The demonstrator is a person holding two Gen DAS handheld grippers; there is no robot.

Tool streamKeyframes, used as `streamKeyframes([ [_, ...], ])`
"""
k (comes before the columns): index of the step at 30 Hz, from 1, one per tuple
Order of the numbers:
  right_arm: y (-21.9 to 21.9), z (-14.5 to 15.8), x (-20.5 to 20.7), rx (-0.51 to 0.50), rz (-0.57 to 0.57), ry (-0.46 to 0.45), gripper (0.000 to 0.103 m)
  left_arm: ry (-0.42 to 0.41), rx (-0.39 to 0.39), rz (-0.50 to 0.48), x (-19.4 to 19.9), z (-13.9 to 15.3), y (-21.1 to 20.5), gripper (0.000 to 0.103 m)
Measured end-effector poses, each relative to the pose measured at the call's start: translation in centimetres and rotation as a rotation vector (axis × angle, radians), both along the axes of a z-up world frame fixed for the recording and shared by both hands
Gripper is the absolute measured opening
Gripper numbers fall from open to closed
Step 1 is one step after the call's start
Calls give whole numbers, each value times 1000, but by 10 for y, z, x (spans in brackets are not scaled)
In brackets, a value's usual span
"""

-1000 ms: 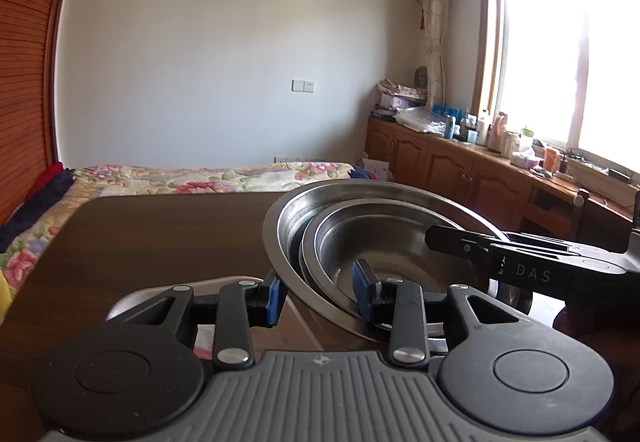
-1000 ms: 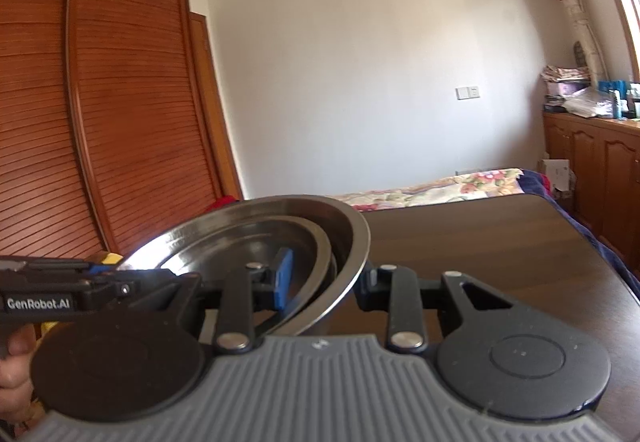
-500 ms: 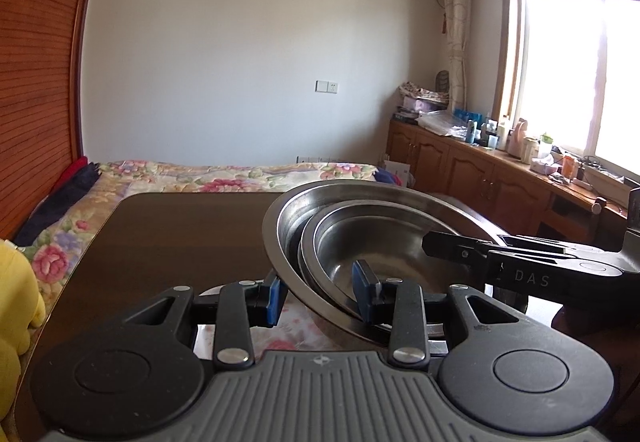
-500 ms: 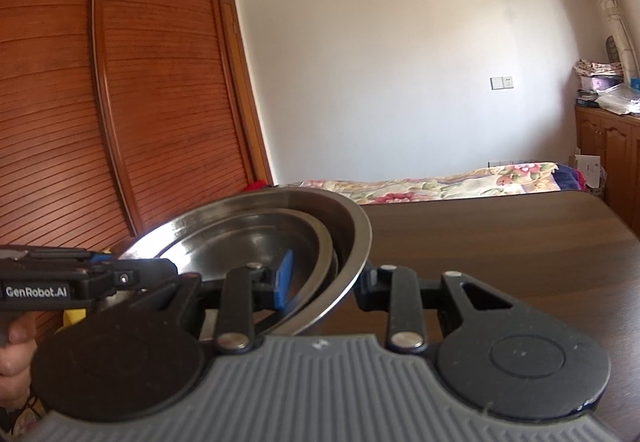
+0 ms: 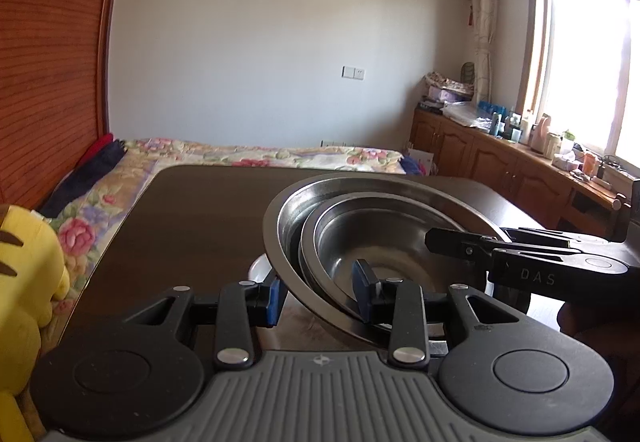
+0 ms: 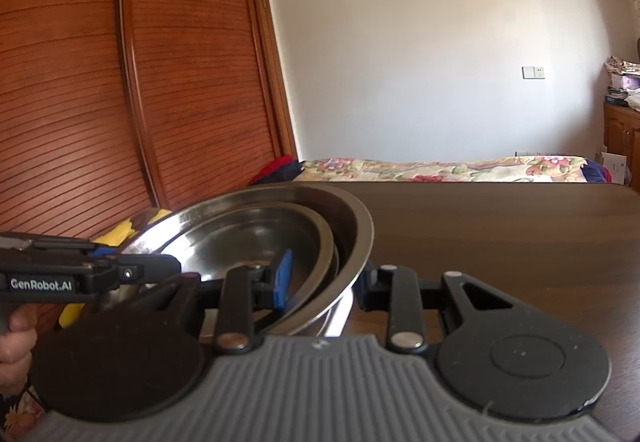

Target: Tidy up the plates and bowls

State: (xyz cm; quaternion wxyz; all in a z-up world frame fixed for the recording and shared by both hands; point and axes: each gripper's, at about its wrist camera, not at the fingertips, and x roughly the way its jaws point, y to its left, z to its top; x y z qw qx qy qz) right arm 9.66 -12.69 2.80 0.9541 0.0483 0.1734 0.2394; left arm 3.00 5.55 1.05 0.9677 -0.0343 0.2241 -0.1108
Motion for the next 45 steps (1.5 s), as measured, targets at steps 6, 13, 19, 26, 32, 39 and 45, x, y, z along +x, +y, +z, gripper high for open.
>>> streamKeyframes([
  [6, 7, -3, -2, -26, 14, 13, 34, 25, -10, 13, 3, -7, 6, 38],
  [13, 13, -4, 1, -23, 17, 32, 34, 40, -3, 22, 8, -14, 9, 38],
  [19, 16, -7, 2, -22, 13, 39, 34, 38, -1, 23, 10, -16, 11, 38],
  [26, 18, -8, 2, -38, 16, 30, 48, 32, 12, 29, 6, -18, 4, 40],
  [32, 16, 1, -7, -53, -24, -10, 70, 16, 24, 55, 1, -13, 6, 65],
  [39, -1, 12, -22, -49, -92, -66, 83, -18, 47, 112, -9, -4, 10, 86],
  [45, -14, 17, -37, -42, -132, -101, 99, -64, 75, 164, -25, 6, 7, 103],
])
